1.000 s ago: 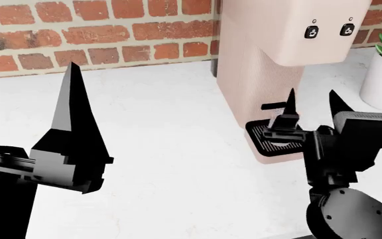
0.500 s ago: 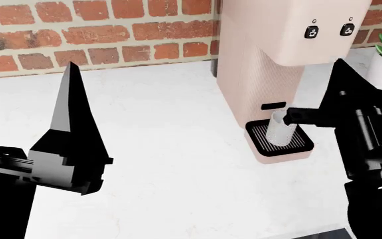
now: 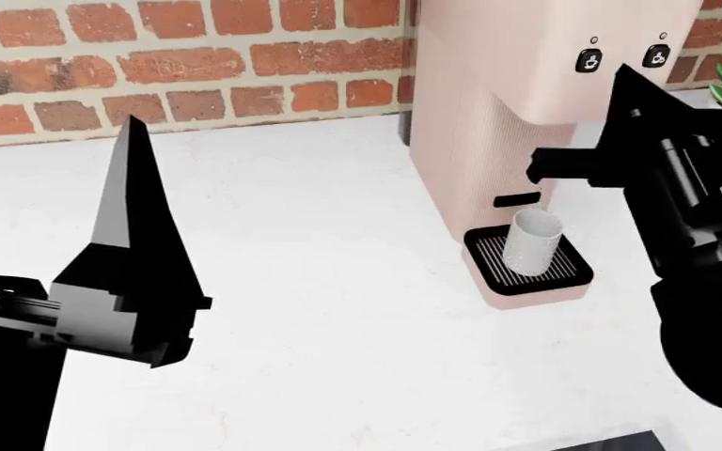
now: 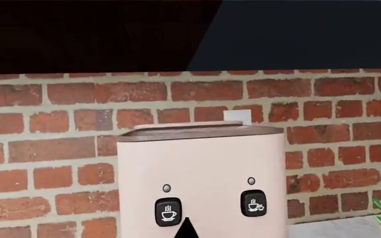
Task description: Pick the mug from the cabinet, place it under the coffee machine dispenser, and press the start button.
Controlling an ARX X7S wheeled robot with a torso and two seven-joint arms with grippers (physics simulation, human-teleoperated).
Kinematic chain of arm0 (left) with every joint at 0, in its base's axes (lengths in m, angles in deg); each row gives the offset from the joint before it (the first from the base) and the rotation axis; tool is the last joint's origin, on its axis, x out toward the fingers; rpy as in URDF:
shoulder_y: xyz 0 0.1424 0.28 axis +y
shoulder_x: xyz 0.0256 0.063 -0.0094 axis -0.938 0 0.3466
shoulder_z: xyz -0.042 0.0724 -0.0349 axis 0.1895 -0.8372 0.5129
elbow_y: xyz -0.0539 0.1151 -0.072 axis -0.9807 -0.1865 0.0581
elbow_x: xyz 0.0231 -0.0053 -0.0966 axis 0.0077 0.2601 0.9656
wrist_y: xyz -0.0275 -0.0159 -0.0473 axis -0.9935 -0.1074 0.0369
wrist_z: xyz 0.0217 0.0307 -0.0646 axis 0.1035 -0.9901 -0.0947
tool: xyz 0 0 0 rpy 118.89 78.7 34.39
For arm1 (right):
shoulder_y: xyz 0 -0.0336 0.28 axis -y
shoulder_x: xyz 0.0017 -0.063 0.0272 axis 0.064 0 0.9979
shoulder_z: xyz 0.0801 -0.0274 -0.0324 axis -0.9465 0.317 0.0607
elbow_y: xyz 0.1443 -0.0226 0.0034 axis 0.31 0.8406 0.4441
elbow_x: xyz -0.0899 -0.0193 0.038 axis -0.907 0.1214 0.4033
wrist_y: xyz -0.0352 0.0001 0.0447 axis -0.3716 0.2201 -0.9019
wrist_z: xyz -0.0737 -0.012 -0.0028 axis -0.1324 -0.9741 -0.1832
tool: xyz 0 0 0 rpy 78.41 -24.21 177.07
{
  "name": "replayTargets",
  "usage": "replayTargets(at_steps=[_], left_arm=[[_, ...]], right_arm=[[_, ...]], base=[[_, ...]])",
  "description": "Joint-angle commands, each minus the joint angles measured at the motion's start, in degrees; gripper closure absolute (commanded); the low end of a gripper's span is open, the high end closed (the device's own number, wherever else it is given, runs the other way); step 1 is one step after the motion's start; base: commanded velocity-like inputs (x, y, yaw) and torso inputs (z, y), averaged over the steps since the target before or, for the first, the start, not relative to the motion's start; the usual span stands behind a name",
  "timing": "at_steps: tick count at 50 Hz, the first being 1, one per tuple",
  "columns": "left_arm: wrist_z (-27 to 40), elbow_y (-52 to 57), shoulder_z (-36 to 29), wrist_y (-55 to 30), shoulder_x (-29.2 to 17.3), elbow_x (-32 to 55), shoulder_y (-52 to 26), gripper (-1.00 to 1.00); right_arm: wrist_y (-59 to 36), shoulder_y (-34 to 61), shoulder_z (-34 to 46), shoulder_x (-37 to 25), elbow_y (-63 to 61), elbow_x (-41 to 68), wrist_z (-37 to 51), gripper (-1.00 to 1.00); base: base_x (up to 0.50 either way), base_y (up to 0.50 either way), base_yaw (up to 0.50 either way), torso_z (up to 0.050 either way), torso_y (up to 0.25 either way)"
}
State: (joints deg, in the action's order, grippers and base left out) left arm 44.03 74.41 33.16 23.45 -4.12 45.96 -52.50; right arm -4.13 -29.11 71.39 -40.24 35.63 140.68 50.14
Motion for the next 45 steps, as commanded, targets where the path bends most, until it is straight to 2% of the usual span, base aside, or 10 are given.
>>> replayTargets(at_steps=[1, 33, 45], left_arm=[[0.34, 0.16, -0.34, 0.21, -0.29, -0.07, -0.28, -1.0], [0.79, -0.12, -1.09, 1.51, -1.18, -0.02, -0.7, -1.0], [1.12, 0.12, -1.47, 1.76, -1.51, -0.28, -0.84, -1.0]], right_arm=[[-4.13, 3.45, 1.18, 2.62, 2.53, 1.35, -1.08, 1.0], [-8.02, 6.75, 2.24, 5.8, 7.31, 1.42, -2.01, 1.0], [-5.19, 3.42, 0.86, 1.93, 1.38, 1.4, 0.28, 1.0]], base=[[0.0, 0.0, 0.0, 0.0, 0.0], [0.0, 0.0, 0.0, 0.0, 0.0], [0.0, 0.0, 0.0, 0.0, 0.0]])
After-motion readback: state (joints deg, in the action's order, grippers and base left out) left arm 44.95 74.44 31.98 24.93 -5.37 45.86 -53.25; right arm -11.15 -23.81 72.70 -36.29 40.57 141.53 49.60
